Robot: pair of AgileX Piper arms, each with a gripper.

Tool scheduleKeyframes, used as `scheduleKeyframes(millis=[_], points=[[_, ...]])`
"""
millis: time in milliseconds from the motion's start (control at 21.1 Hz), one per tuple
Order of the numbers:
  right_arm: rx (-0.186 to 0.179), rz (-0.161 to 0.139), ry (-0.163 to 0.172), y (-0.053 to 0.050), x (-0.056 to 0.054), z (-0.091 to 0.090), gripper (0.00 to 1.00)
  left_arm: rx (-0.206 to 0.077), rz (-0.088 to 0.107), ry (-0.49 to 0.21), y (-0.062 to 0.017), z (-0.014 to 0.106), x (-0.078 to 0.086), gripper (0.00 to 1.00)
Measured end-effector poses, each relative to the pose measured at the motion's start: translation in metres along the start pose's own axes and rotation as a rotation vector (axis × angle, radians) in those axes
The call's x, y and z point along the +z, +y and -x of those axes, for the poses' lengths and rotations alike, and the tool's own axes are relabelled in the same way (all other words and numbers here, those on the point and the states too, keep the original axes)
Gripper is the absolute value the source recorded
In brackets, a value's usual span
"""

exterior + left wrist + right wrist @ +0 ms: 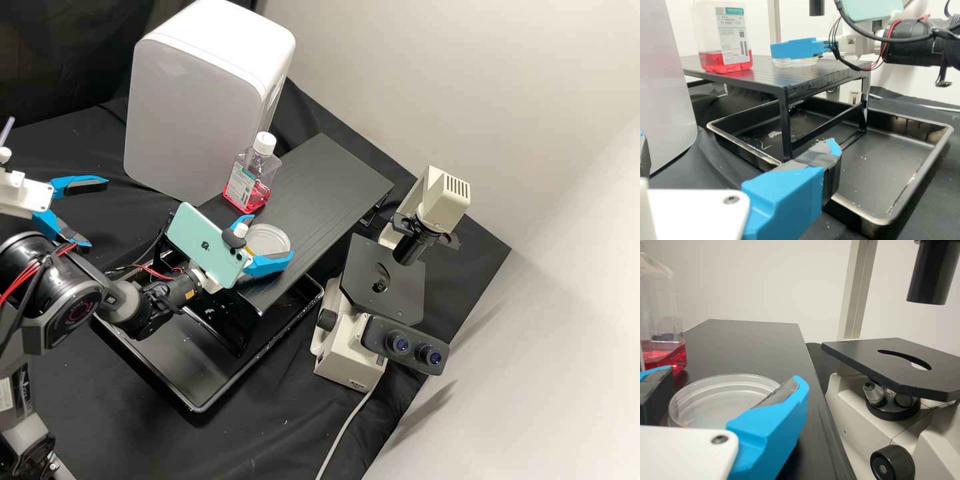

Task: Remove the lid from the petri dish

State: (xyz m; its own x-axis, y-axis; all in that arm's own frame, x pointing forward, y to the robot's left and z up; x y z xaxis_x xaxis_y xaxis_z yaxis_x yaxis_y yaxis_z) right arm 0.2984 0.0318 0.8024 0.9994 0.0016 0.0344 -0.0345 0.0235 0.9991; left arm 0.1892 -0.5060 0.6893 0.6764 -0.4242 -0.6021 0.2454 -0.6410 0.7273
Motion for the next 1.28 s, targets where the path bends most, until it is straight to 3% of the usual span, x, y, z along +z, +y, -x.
scheduleKeyframes(millis=[854, 1043, 1281], points=[[0.0, 0.0, 0.0, 0.0, 0.0, 0.0, 0.0, 0.0, 0.0, 0.0, 0.0, 0.0, 0.0, 1.0], [0.005, 0.002, -0.008, 0.004, 0.002, 0.007, 0.0, 0.0, 0.0, 0.0, 0.0, 0.0, 0.0, 1.0], [0.041, 0.001, 0.004, 0.013, 0.001, 0.015, 0.0, 0.0, 0.0, 0.0, 0.0, 0.0, 0.0, 1.0]])
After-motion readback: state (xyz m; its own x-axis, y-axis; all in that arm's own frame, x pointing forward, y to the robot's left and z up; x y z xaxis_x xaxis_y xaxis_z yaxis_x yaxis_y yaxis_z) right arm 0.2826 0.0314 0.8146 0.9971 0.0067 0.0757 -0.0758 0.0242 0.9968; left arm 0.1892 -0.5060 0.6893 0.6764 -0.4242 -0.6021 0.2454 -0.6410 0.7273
